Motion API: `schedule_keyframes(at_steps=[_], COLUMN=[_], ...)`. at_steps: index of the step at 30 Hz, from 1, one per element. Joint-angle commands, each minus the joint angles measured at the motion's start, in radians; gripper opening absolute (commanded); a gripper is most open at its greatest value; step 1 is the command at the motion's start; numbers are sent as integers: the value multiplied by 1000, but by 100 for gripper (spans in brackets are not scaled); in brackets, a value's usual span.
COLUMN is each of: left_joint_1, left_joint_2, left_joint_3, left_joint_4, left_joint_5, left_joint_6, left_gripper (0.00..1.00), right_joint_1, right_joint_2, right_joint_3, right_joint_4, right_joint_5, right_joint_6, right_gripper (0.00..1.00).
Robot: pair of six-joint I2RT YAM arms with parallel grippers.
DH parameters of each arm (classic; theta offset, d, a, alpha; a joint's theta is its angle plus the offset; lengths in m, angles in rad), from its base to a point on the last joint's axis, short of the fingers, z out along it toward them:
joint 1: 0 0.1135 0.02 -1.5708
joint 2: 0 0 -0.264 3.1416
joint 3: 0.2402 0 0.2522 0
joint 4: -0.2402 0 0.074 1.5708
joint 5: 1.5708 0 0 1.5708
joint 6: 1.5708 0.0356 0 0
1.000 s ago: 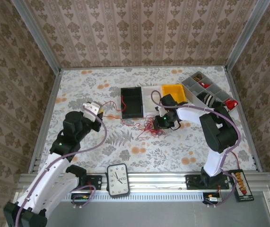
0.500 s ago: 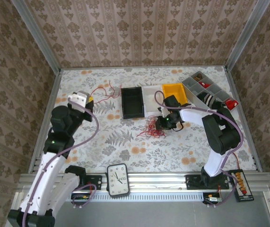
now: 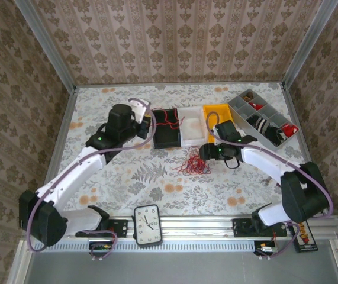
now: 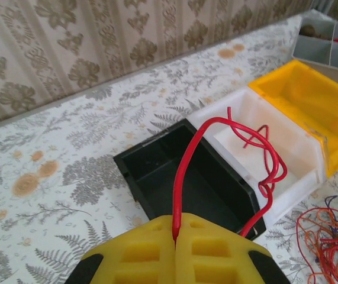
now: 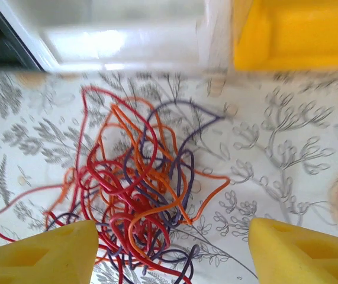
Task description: Untangle the cables
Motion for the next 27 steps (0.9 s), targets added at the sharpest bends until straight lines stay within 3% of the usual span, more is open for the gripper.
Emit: schedule_keyframes(at_steps=[1,7,15,20,27], left_joint_1=[-29,-50,-51,-62,-121], left_joint_2=[58,146,218,395,646], left_joint_3=[65,157,199,373,625], left_joint_4=[-104,-235,-269,-447,-635], left_joint_5=[-90,-244,-208,-198,-325], left_joint_6=[-38,-100,-124,-114,-15], left_gripper=[0,0,0,0,0], right_joint_1=[-4,-17,-22,-23,-23], right_joint_2=[-70,-144,-158,-168,-195], right_joint_3=[-9,-10,-8,-1,-15], right_joint_4=[24,43,49,43,44], right_joint_5=[87,135,174,204,226], right_joint_6=[47,48,53,62,63], right_gripper=[70,70,70,70,70])
